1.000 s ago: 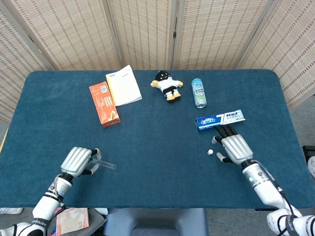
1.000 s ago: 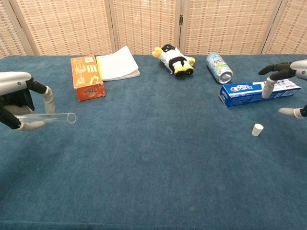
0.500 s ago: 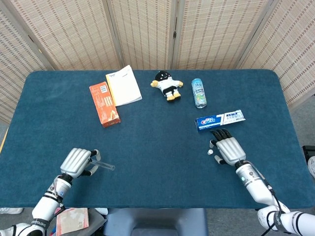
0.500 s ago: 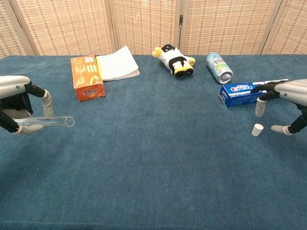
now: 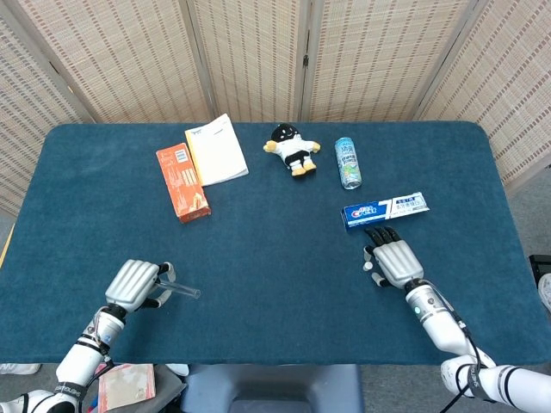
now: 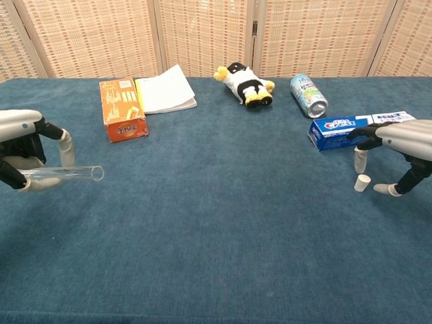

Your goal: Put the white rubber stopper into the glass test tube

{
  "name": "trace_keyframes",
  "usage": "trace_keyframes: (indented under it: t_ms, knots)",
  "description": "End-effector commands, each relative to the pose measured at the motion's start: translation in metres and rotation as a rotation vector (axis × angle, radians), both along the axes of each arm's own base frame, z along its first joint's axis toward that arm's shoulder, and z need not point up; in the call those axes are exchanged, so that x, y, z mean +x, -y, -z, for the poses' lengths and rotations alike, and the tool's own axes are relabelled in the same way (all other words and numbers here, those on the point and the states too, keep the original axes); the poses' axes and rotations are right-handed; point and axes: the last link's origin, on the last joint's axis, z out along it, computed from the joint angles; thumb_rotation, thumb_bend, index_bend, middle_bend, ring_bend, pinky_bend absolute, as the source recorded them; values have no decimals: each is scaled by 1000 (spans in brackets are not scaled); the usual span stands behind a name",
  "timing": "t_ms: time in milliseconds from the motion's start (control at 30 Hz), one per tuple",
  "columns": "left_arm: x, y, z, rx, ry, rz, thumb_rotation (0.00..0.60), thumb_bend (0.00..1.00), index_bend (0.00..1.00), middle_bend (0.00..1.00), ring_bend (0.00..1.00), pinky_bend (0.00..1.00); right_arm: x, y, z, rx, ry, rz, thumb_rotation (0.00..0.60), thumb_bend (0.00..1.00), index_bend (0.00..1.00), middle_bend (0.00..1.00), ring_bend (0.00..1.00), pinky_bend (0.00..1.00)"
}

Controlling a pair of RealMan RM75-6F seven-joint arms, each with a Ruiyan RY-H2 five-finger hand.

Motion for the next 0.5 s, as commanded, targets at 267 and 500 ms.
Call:
trace_keyframes:
  t_ms: [267,500]
  knots:
    - [-2,0,0,-1,0,-3,600,357,563,1000,1000,1000,0,4,4,-3,-5,8,600,279,426,79,0,0]
    - [-3,-1,1,-2,-1,-5,600,357,563,1000,1000,1000,1,6,6,-1,-6,9,600,280,431,83,0,0]
